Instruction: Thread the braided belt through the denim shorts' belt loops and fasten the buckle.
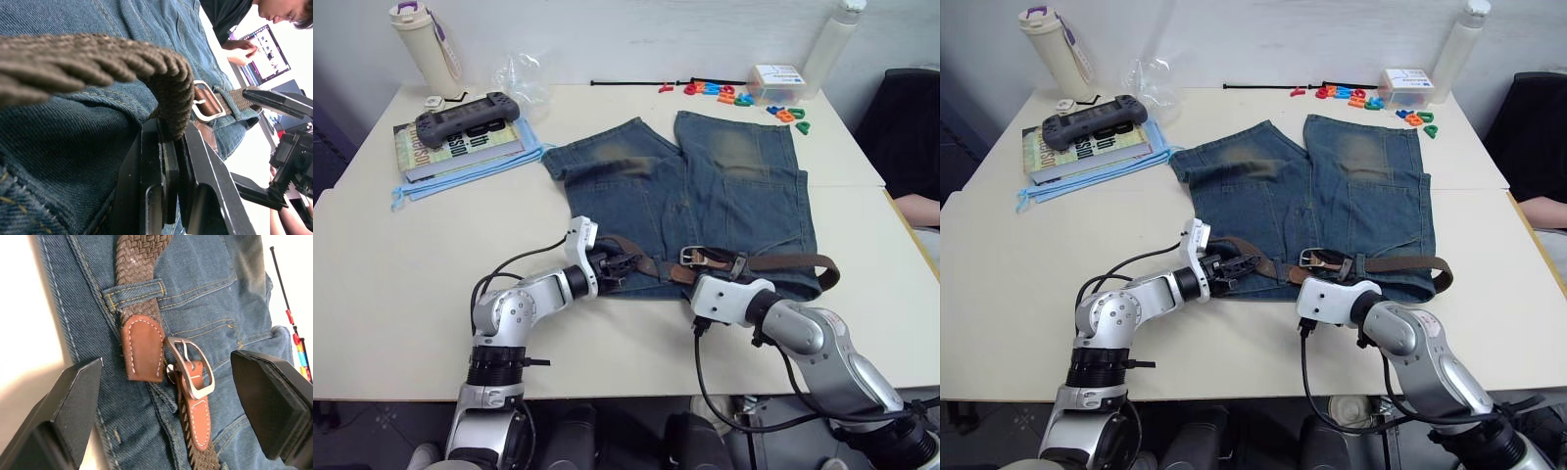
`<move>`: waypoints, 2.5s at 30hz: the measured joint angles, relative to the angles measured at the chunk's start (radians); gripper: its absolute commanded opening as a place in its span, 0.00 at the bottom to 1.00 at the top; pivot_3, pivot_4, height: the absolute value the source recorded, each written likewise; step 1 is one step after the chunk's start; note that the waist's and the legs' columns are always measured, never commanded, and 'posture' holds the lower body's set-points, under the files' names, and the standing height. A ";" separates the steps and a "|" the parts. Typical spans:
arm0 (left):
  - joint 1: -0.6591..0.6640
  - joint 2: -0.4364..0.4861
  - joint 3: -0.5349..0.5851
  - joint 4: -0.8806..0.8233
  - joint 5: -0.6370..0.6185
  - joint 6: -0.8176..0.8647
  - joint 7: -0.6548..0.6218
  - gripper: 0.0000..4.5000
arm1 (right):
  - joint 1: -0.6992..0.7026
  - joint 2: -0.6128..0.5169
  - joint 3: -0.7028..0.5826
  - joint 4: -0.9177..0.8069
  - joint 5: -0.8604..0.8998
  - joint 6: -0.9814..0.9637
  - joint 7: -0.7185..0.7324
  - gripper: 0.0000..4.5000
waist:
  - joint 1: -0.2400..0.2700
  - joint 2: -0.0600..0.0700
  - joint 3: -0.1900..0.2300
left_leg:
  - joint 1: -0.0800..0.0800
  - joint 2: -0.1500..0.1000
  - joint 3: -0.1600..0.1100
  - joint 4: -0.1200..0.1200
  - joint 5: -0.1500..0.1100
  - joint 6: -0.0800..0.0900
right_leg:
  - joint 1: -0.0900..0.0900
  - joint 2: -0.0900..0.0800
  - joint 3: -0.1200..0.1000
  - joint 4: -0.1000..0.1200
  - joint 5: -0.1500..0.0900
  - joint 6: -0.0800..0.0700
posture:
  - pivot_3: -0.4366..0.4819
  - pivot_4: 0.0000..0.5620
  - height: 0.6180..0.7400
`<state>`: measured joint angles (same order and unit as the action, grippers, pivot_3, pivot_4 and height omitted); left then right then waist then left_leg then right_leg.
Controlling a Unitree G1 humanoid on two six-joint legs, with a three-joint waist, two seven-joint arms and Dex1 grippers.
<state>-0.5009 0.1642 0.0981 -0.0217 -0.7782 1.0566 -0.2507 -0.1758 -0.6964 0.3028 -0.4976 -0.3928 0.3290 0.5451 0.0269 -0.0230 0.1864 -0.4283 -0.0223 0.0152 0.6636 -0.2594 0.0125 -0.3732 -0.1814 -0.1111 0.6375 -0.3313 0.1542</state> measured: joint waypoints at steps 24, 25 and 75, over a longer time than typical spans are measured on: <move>0.001 0.000 0.002 -0.003 0.000 0.011 -0.001 0.00 | 0.031 0.021 0.002 0.028 -0.061 -0.029 0.028 0.01 | 0.000 0.000 0.000 | 0.001 0.000 0.000 0.000 0.000 0.000 | 0.000 0.000 0.000 0.001 0.000 0.000 | 0.48 0.27 0.54; 0.001 0.000 0.002 -0.003 0.000 0.011 -0.001 0.00 | 0.031 0.021 0.002 0.028 -0.061 -0.029 0.029 0.01 | 0.000 0.000 0.000 | 0.001 0.000 0.000 0.000 0.000 0.000 | 0.000 0.000 0.000 0.001 0.000 0.000 | 0.48 0.27 0.54; 0.264 0.383 -0.318 -0.204 0.356 -0.474 -0.464 0.71 | 0.108 -0.088 -0.319 -0.195 -0.051 0.069 0.179 0.00 | -0.004 0.004 -0.001 | 0.009 0.004 0.005 -0.001 -0.005 -0.002 | 0.003 0.001 0.003 0.001 -0.002 -0.002 | 0.48 0.27 0.54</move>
<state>-0.2366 0.5469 -0.2201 -0.2253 -0.4227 0.5823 -0.7152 -0.0675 -0.7843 -0.0164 -0.6925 -0.4440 0.3979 0.7236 0.0233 -0.0193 0.1854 -0.4198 -0.0183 0.0205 0.6622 -0.2646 0.0109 -0.3702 -0.1801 -0.1078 0.6383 -0.3329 0.1518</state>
